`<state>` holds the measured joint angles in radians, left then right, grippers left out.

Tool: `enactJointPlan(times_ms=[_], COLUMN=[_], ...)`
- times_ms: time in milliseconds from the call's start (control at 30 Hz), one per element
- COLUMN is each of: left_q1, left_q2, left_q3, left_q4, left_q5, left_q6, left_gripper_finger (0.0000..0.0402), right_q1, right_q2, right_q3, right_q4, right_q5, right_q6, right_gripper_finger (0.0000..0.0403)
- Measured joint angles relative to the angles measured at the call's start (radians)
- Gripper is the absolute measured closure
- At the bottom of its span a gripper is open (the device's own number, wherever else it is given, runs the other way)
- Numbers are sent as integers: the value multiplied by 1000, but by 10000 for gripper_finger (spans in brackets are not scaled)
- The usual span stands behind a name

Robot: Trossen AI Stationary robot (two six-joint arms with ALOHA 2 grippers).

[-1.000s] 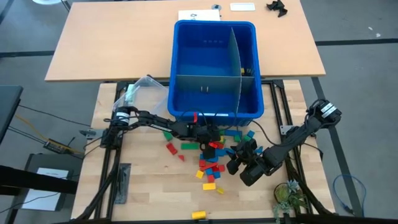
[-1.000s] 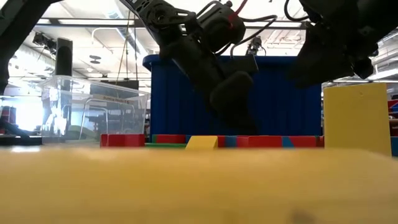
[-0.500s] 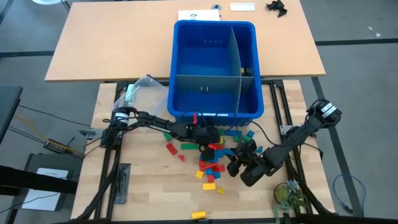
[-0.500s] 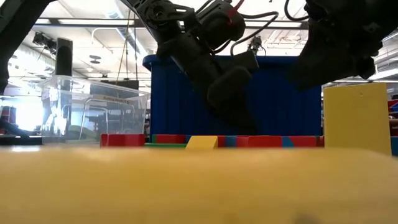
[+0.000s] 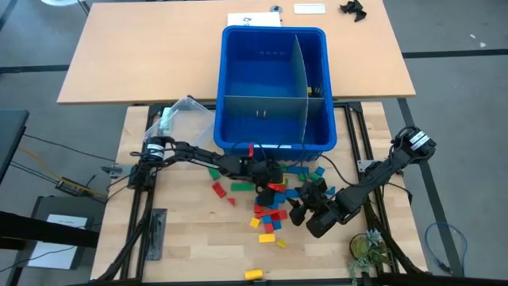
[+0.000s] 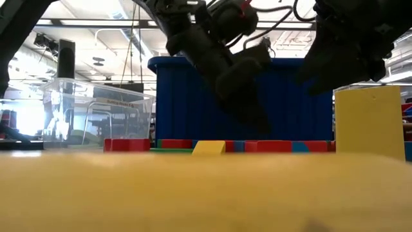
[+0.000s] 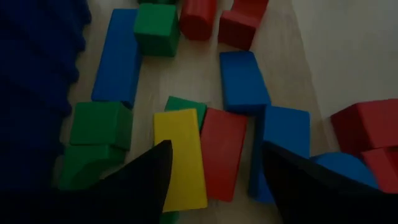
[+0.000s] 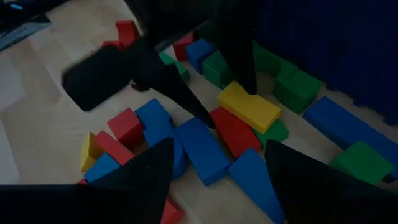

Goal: Sort blocks
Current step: Put the yellow block into the blue bin

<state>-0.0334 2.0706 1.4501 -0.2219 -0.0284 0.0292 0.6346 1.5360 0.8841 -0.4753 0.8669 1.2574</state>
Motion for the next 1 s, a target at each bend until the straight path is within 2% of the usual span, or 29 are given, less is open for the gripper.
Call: enactJointPlan(times_ms=[367, 1000], left_q1=[0, 0], left_q2=[-1, -1], left_q3=[37, 31], left_q4=[-127, -151], left_q5=[-16, -23], left_q6=[16, 7], left_gripper_finger=[148, 149], right_q1=[0, 1], right_q2=[0, 0], right_q3=[0, 0], right_q4=[3, 10], right_q5=[-7, -27], right_q6=[-14, -49], right_gripper_finger=[161, 170])
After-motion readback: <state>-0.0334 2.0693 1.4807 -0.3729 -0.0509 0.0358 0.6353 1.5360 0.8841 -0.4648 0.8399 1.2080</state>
